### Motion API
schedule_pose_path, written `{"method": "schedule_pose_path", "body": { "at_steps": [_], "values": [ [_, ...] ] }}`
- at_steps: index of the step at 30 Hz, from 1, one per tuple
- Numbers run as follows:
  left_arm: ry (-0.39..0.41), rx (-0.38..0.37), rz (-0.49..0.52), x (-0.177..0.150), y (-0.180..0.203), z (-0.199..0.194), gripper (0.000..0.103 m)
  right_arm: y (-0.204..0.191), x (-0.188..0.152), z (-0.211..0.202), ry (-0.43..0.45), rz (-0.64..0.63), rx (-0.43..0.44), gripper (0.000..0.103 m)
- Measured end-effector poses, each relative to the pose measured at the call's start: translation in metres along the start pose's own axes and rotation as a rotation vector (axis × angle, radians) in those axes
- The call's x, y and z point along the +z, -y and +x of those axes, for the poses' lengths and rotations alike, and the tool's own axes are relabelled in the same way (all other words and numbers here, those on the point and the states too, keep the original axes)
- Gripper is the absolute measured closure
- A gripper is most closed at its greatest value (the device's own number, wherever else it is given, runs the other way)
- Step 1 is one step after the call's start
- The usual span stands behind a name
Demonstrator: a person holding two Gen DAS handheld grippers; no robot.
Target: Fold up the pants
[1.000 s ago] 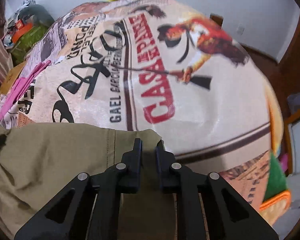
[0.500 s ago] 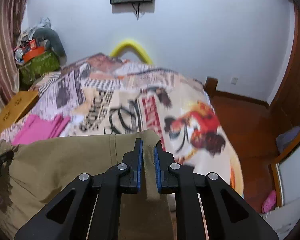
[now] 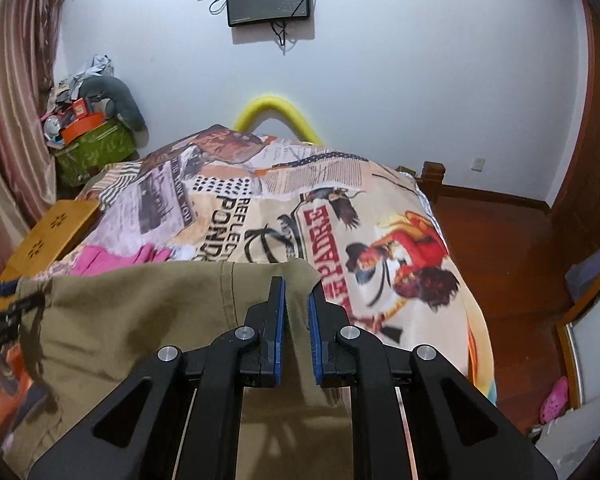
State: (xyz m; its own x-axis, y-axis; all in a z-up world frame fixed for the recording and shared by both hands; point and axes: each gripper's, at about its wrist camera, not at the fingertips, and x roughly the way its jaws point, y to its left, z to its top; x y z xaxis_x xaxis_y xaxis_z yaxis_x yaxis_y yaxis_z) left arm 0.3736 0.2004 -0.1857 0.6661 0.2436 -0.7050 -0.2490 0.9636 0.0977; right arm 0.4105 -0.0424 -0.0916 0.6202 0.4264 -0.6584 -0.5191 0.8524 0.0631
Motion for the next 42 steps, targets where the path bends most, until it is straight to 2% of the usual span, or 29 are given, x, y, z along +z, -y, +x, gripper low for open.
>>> {"method": "schedule_pose_path", "body": {
  "at_steps": [9, 19, 28, 37, 42],
  "values": [
    [0.045, -0.036, 0.019, -0.009, 0.008, -0.058, 0.056, 0.007, -0.027, -0.074, 0.048, 0.046, 0.031, 0.093],
    [0.042, -0.085, 0.025, -0.041, 0.014, -0.114, 0.057, -0.002, -0.063, -0.132, 0.063, 0.07, 0.035, 0.093],
    [-0.008, -0.119, 0.052, -0.081, 0.025, -0.137, 0.057, -0.007, -0.107, -0.146, -0.011, 0.104, 0.021, 0.093],
    [-0.05, -0.12, 0.12, -0.128, 0.038, -0.146, 0.058, -0.012, -0.174, -0.153, -0.096, 0.135, 0.011, 0.093],
    [-0.101, -0.139, 0.133, -0.154, 0.041, -0.144, 0.058, -0.013, -0.205, -0.153, -0.144, 0.157, 0.006, 0.093]
  ]
}}
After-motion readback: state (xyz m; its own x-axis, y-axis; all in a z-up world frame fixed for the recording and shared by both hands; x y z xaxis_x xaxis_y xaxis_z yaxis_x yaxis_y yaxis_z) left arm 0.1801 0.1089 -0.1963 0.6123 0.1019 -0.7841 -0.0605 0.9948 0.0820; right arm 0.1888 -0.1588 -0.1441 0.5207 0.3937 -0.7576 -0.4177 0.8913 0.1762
